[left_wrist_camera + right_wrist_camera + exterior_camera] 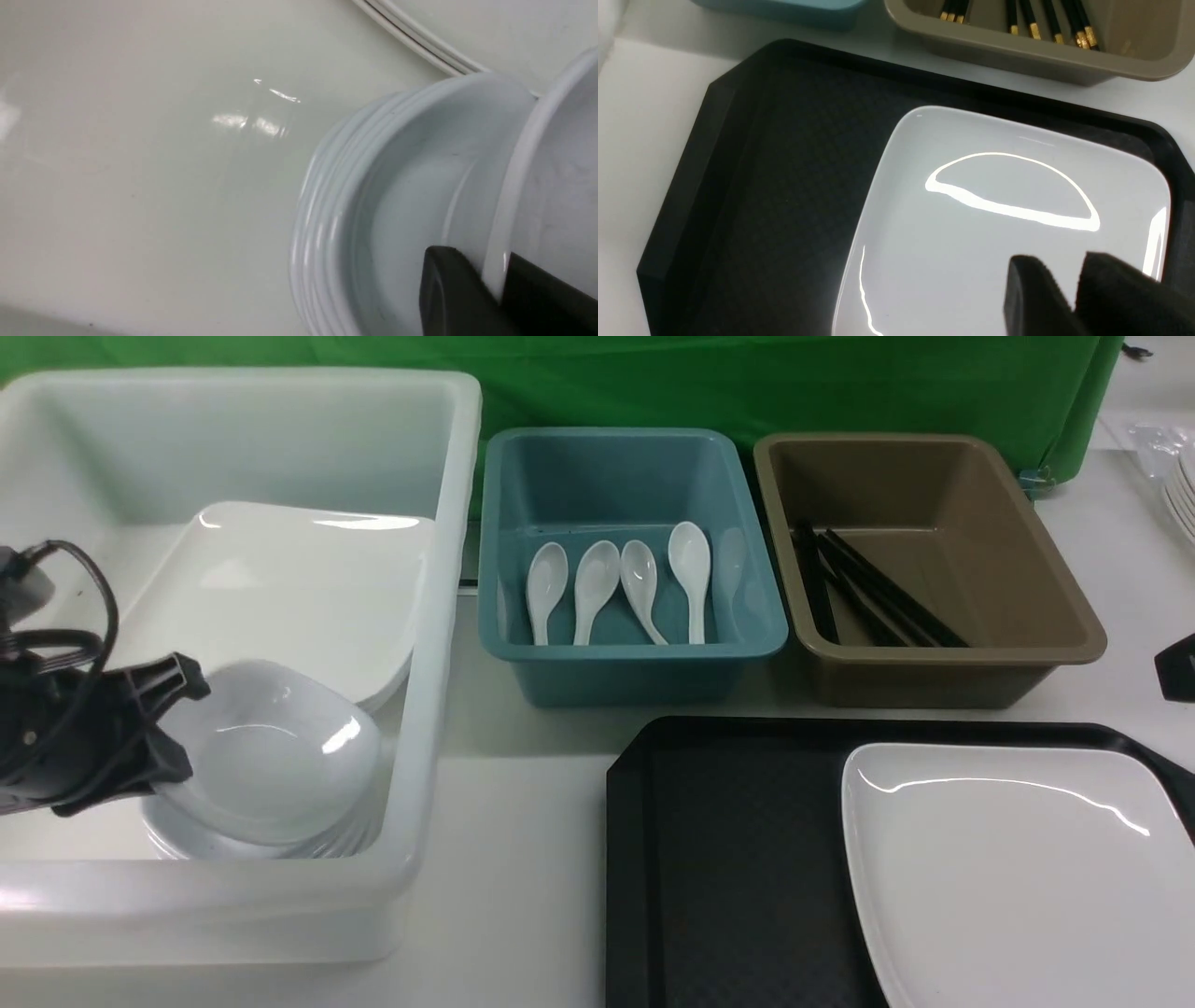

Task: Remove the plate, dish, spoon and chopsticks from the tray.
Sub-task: Use the left arm to put the small plate into the large storage box on the left, then use the left arm to move the plate from right to left

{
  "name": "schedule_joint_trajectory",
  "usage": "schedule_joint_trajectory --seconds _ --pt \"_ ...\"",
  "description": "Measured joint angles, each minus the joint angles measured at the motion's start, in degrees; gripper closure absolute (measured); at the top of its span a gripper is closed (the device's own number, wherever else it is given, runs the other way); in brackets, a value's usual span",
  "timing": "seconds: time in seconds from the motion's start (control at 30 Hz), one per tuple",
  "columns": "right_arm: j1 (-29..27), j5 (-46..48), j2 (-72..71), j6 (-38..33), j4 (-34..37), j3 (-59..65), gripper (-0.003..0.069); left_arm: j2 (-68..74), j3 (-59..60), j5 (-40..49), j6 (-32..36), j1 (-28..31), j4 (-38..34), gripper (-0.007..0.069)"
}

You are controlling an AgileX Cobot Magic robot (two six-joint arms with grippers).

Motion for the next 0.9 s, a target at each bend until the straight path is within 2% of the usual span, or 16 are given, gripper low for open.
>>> schedule_joint_trajectory --seconds 0.1,0.17,0.23,0.3,0.33,0.4,0.47,0.5,0.53,0.63,0.67,0.7,0.73,0.8,0.9 --pt "0.0 0.0 0.0 0.0 0.0 0.0 0.0465 0.0 -0.5 1.0 0.0 0.0 5.3 0.0456" --pt "0.0 0.1 0.0 0.0 0.0 0.0 0.0464 -0.2 -1.2 1.6 -0.1 0.0 6.5 0.0416" --pt "0.0 0.1 0.0 0.0 0.0 0.0 0.0463 -1.5 -3.9 3.7 -1.1 0.0 9.7 0.0309" --pt "0.0 0.2 0.0 -0.1 0.0 0.0 0.0463 -2.2 -5.2 4.6 -1.2 0.0 10.6 0.0272" --pt "0.0 0.3 0.0 -0.4 0.0 0.0 0.0463 -3.2 -7.3 5.7 -1.1 0.0 10.9 0.0223" --pt "0.0 0.3 0.0 -1.0 0.0 0.0 0.0456 -4.3 -10.0 8.3 -0.2 -0.1 10.0 0.0197" --pt "0.0 0.3 0.0 -1.1 0.0 0.0 0.0439 -4.9 -12.4 11.2 2.3 -1.2 7.8 0.0211" --pt "0.0 0.3 0.0 -1.1 -0.1 0.0 0.0419 -5.1 -13.6 13.3 3.8 -2.8 6.1 0.0251" --pt "0.0 0.3 0.0 -1.1 -0.1 0.0 0.0417 -5.1 -13.8 13.6 3.9 -3.2 5.8 0.0259" --pt "0.0 0.3 0.0 -0.6 -0.5 0.0 0.0393 -5.2 -15.7 16.2 5.2 -13.0 2.4 0.0461" --pt "0.0 0.2 0.0 0.7 -1.4 0.0 0.039 -4.9 -16.0 15.9 5.0 -17.9 2.1 0.0523" --pt "0.0 0.0 0.0 2.4 -2.8 0.0 0.0389 -4.5 -16.3 15.4 4.5 -21.3 1.9 0.0563" --pt "0.0 0.0 0.0 2.7 -3.2 0.0 0.0389 -4.2 -16.4 15.0 4.1 -23.0 1.7 0.0568" --pt "0.0 0.2 0.0 7.2 -8.3 0.0 0.0388 -0.8 -18.5 13.0 1.2 -32.4 1.0 0.0606" --pt "0.0 2.3 0.0 10.9 -13.7 0.0 0.0388 7.2 -24.4 11.9 -0.4 -40.6 0.8 0.061"
